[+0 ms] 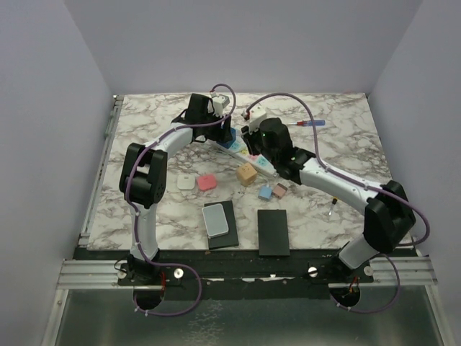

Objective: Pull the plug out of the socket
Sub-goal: Remove the plug from the socket, then place the plug at the center of the board.

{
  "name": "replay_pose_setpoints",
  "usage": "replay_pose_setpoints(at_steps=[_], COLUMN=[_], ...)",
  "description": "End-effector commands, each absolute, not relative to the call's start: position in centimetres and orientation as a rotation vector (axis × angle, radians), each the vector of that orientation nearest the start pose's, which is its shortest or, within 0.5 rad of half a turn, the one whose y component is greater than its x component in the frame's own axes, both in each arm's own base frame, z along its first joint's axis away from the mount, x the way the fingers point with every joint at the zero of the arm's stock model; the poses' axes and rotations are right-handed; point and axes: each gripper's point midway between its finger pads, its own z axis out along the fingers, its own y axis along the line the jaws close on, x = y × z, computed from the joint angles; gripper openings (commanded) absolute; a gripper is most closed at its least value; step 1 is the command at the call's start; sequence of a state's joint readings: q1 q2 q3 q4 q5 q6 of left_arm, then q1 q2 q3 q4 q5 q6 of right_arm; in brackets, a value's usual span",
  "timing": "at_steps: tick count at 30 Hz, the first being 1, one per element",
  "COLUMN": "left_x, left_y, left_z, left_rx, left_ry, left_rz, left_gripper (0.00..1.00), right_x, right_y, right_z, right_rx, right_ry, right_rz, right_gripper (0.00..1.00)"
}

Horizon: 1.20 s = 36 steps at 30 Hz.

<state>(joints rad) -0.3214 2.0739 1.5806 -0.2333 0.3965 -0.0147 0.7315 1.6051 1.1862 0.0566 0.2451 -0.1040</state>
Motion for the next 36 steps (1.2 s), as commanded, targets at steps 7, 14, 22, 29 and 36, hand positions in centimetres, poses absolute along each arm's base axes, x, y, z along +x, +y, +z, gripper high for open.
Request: replay_pose_setpoints(at_steps=[7, 14, 22, 29, 36], left_x=[45.6, 45.3, 45.1, 45.0, 45.0], left_y=[-21.4, -20.9, -20.6, -20.8, -20.8], left_z=[8.5, 10.1, 11.0, 12.2, 12.5], left_rx=[0.462, 0.449, 0.415, 0.402, 0.398], left_ry=[2.391, 2.358, 2.332, 2.293, 2.286], left_rz=[-0.615, -0.587, -0.577, -0.595, -0.601], left_gripper=[0.7, 0.81, 0.82, 0.83, 0.83], right_x=[33.3, 28.3, 26.2, 26.0, 26.4], right_y=[23.3, 23.6, 25.9, 27.1, 29.4], right_z=[23.7, 19.0, 13.8, 9.7, 8.2], right_rx=[-0.332, -0.436, -0.455, -0.437, -0.432], right_ry=[1.991, 2.155, 2.247, 2.304, 2.284], right_rz=[0.471, 0.632, 0.824, 0.829, 0.816], right_gripper=[0.01, 0.01, 0.01, 0.04, 0.11])
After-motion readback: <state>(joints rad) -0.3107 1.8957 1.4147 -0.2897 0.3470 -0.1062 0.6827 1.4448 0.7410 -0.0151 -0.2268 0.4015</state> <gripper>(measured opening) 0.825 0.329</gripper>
